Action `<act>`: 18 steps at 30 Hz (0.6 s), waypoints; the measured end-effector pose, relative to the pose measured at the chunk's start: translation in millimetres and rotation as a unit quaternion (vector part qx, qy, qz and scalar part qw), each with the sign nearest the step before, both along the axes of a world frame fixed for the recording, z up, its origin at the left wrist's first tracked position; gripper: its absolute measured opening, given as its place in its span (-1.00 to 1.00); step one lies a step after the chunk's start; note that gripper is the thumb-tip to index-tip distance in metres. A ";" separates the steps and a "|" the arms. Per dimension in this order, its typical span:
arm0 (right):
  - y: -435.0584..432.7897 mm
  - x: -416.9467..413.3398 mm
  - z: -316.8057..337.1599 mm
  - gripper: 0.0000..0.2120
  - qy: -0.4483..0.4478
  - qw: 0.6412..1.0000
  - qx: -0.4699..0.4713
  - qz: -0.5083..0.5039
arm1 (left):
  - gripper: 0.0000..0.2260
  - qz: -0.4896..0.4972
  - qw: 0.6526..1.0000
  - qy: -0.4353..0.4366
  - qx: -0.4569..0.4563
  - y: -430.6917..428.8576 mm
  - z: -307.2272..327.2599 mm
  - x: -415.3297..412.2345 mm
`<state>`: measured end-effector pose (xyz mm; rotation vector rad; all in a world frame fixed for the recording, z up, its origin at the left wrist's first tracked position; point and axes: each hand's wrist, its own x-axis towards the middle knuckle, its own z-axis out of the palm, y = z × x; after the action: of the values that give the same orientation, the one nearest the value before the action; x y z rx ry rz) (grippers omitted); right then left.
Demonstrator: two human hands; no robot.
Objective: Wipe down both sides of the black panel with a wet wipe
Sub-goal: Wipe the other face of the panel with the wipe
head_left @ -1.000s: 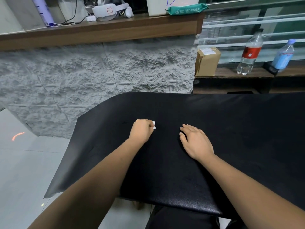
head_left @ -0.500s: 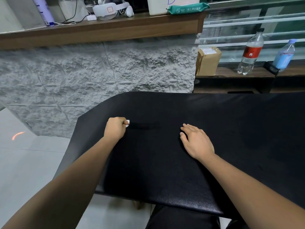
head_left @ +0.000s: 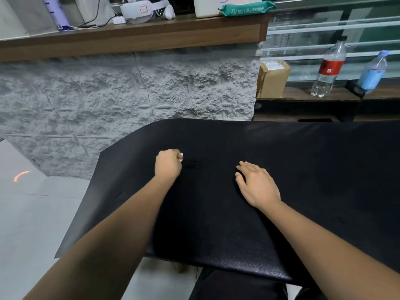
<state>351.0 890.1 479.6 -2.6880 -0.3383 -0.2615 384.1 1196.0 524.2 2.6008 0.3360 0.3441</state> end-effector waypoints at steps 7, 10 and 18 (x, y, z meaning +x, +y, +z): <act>-0.1 -0.2 0.2 -0.56 -0.006 1.000 -0.004 0.001 | -0.77 -0.095 0.995 0.007 0.029 -75.9 -3.7 -1.8; 0.4 0.1 0.3 -0.55 -0.008 1.000 -0.005 0.002 | -0.71 -0.123 0.992 0.005 0.033 -95.1 -7.1 -7.8; -0.7 0.4 0.1 -0.56 -0.006 1.000 -0.005 0.002 | -0.68 -0.155 0.985 0.013 0.072 -75.2 -10.9 -21.5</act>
<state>351.5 889.4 479.7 -2.6963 -0.3502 -0.2759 362.6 1120.7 513.3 2.7440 -0.0903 0.2322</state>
